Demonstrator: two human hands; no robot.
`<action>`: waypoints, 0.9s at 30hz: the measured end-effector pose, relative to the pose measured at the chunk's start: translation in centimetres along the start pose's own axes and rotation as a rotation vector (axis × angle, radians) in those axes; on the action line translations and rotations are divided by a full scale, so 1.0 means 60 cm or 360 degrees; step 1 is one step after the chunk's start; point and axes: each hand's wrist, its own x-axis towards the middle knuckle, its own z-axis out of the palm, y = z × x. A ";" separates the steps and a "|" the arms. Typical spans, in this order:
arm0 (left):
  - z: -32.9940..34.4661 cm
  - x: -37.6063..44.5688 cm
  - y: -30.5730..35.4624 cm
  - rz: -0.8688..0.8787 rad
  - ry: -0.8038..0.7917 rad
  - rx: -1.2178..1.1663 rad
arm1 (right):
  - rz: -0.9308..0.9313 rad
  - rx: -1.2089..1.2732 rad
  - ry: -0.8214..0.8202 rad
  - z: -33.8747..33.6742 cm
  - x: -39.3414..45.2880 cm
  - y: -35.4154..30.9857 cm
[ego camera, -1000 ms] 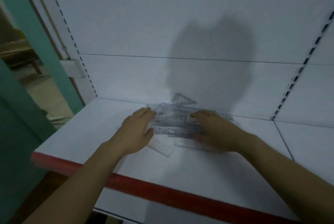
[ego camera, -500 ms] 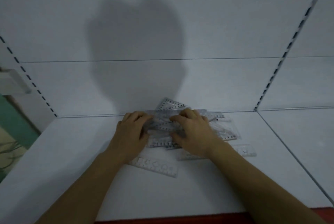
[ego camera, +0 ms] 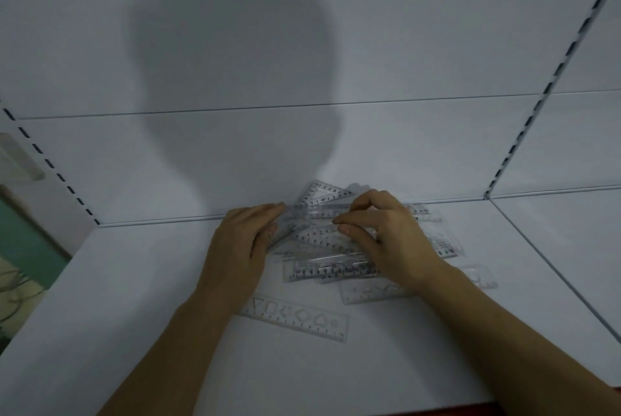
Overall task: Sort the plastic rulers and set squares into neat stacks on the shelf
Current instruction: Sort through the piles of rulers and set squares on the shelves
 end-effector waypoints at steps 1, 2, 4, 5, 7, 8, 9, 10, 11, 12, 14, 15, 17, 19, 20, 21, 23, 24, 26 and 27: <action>0.000 0.000 -0.001 0.0003 0.0032 -0.0006 | -0.0002 0.0021 0.0034 0.001 0.000 0.001; 0.001 0.000 -0.003 -0.0005 0.0050 -0.0006 | 0.0013 0.0041 0.0069 0.001 0.000 0.002; 0.007 -0.001 -0.011 -0.0028 0.0006 0.0026 | 0.0082 0.0086 0.0110 0.001 0.000 0.004; 0.011 -0.001 -0.014 -0.0037 -0.0048 0.0026 | 0.0115 0.0113 0.0110 0.000 0.000 0.004; 0.017 -0.002 -0.017 -0.0038 -0.0112 0.0009 | 0.0159 0.0156 0.0090 0.000 -0.002 0.005; 0.019 -0.002 -0.017 -0.0028 -0.0138 0.0002 | 0.0182 0.0164 0.0088 -0.001 -0.002 0.004; 0.022 -0.001 -0.015 -0.0010 -0.0158 0.0003 | 0.0211 0.0169 0.0103 -0.001 -0.002 0.004; 0.024 -0.001 -0.014 0.0000 -0.0172 0.0017 | 0.0248 0.0183 0.0136 -0.002 -0.002 0.003; 0.025 -0.001 -0.013 0.0005 -0.0152 0.0047 | 0.0291 0.0210 0.0186 -0.004 -0.001 0.002; 0.024 0.000 -0.011 0.0008 -0.0103 0.0065 | 0.0341 0.0247 0.0246 -0.007 0.001 0.001; 0.018 0.004 -0.006 0.0024 0.0034 0.0057 | 0.0452 0.0313 0.0350 -0.018 0.005 -0.001; 0.012 0.006 0.000 0.0047 0.0091 0.0045 | 0.0490 0.0322 0.0374 -0.024 0.007 -0.004; 0.000 0.010 0.013 0.0114 0.0181 0.0074 | 0.0542 0.0316 0.0390 -0.041 0.011 -0.009; -0.008 0.013 0.031 0.0112 0.0187 0.0078 | 0.0626 0.0344 0.0415 -0.065 0.010 -0.013; -0.011 0.014 0.045 0.0076 0.0161 0.0047 | 0.0666 0.0378 0.0432 -0.079 0.008 -0.013; -0.012 0.015 0.060 0.0041 0.0125 -0.0002 | 0.0705 0.0419 0.0446 -0.094 0.002 -0.010; -0.005 0.016 0.099 0.0007 0.0087 -0.0122 | 0.0803 0.0519 0.0429 -0.130 -0.016 0.005; 0.004 0.017 0.122 -0.0010 0.0084 -0.0197 | 0.0872 0.0578 0.0400 -0.150 -0.030 0.017; 0.031 0.021 0.176 -0.0085 0.0068 -0.0426 | 0.1011 0.0685 0.0337 -0.194 -0.065 0.046; 0.050 0.024 0.209 -0.0149 0.0042 -0.0571 | 0.1058 0.0714 0.0316 -0.219 -0.085 0.062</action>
